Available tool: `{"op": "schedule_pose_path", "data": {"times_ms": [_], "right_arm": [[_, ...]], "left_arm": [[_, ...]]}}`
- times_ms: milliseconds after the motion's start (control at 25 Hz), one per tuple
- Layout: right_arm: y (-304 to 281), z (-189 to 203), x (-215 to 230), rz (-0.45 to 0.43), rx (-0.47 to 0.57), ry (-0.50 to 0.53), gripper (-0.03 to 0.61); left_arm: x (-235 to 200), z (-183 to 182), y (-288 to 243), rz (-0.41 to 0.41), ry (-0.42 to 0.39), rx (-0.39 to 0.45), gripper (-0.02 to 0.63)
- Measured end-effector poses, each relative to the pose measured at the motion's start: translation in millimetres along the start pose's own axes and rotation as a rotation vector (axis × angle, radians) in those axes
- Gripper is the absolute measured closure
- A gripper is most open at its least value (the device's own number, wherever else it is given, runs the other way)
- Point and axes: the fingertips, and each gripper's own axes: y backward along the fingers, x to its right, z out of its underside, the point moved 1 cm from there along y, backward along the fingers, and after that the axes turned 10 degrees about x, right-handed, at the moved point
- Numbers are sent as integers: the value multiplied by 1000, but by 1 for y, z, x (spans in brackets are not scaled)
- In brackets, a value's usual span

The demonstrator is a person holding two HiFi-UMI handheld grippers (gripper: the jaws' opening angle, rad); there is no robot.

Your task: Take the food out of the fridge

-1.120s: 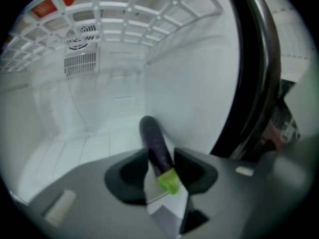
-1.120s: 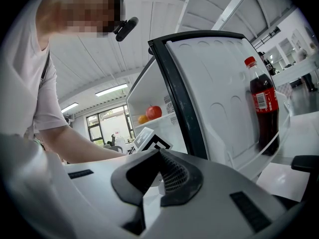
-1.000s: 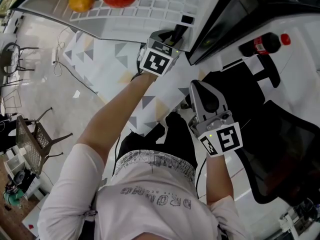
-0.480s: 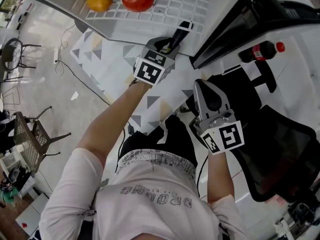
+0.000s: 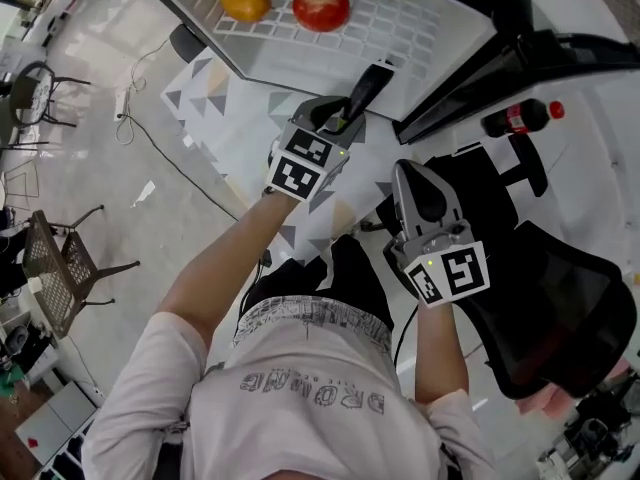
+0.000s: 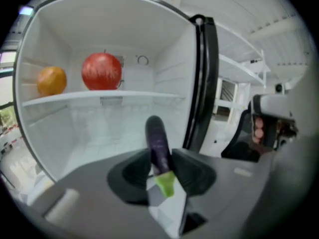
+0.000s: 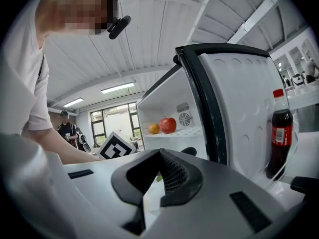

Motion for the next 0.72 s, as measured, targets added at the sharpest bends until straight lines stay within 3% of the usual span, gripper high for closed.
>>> {"op": "schedule_pose_path", "data": {"times_ms": [720], "right_arm": [[-7,-28,-40,-23,-19,57,581]], "left_arm": [[11,-33,120,-44,40,116,480]]}}
